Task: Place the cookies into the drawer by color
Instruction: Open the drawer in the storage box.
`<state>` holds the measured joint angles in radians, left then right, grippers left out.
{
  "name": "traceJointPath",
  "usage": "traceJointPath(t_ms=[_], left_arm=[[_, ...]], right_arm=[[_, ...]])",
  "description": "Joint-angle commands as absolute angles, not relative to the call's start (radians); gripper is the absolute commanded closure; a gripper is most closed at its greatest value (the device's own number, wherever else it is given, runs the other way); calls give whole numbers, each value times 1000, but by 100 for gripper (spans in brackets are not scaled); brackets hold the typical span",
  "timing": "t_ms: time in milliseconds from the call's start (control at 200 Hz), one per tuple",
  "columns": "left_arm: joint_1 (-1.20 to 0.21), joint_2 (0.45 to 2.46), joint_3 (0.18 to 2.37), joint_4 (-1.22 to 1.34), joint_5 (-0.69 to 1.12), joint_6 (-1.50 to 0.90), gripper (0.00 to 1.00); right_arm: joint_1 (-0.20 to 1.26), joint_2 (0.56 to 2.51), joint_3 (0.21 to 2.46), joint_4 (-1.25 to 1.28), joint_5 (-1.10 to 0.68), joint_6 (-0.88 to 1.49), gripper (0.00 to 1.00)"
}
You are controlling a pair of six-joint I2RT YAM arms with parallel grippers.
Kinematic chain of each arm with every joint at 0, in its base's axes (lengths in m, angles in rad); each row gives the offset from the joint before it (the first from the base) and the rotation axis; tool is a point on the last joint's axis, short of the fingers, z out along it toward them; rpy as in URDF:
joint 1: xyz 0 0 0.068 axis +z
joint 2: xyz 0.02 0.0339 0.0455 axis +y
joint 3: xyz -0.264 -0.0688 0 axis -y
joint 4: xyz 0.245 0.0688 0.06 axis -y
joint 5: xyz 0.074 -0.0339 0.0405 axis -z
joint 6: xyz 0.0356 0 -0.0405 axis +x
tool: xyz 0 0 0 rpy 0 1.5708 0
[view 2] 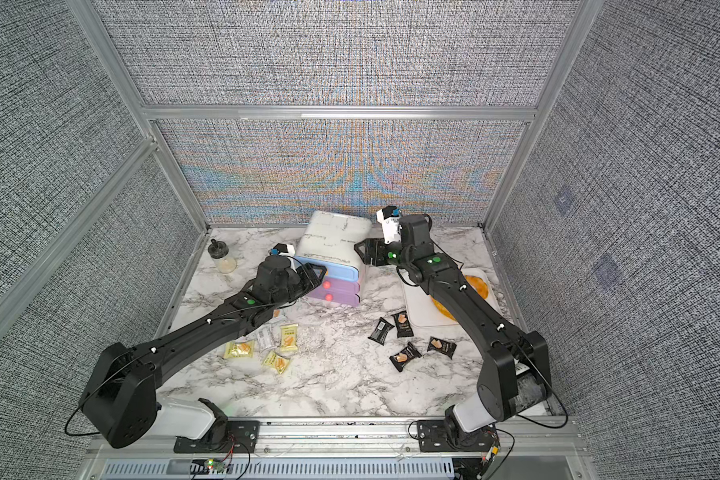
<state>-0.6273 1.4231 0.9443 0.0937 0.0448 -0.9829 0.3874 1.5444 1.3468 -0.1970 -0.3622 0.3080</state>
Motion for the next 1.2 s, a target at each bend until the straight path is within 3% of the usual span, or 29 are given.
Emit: traceJointPath(t_ms=[0,365,736,1191], left_arm=[[-617,1442,961,106,72,-955,49],[-607,1541,1030,124,170,-939,56],[-607,1515,1031,102,154,-927,80],[-604,1402,968,45,115,-923,84]], right_arm=[[405,1580,1397,-242,-336,272,21],[438,1707,1512,-317,-321,239,21],[445,1722,1506,-325,-288,230,21],[445,1722,1496,-324,-272,237,21]])
